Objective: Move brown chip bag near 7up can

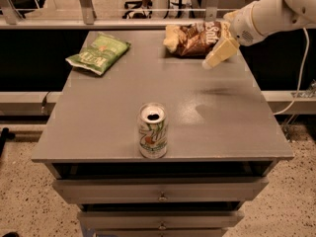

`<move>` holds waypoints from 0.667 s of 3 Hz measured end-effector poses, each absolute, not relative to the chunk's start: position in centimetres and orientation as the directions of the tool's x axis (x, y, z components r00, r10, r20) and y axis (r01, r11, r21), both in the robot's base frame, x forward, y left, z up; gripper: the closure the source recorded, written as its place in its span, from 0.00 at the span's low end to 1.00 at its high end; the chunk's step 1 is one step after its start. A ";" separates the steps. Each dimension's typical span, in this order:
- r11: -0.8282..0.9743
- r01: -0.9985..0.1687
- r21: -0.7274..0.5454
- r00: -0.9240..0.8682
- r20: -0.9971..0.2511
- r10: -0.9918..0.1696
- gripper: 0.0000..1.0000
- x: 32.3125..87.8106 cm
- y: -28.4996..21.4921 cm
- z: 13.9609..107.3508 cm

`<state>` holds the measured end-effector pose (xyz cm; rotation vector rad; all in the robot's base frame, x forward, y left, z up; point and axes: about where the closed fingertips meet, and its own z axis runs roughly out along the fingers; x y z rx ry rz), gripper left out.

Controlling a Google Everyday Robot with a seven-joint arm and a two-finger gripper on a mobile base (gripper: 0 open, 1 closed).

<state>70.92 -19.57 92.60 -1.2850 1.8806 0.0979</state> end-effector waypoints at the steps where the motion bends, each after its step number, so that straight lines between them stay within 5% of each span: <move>1: 0.529 -0.772 -0.353 -0.119 -0.737 -0.665 0.00 74.9 -19.3 92.0; 2: 0.575 -0.739 -0.350 -0.124 -0.769 -0.627 0.00 77.8 -19.9 91.4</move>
Offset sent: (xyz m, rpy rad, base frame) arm 0.1037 -0.0173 -0.0117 0.1897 -0.1136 -0.1265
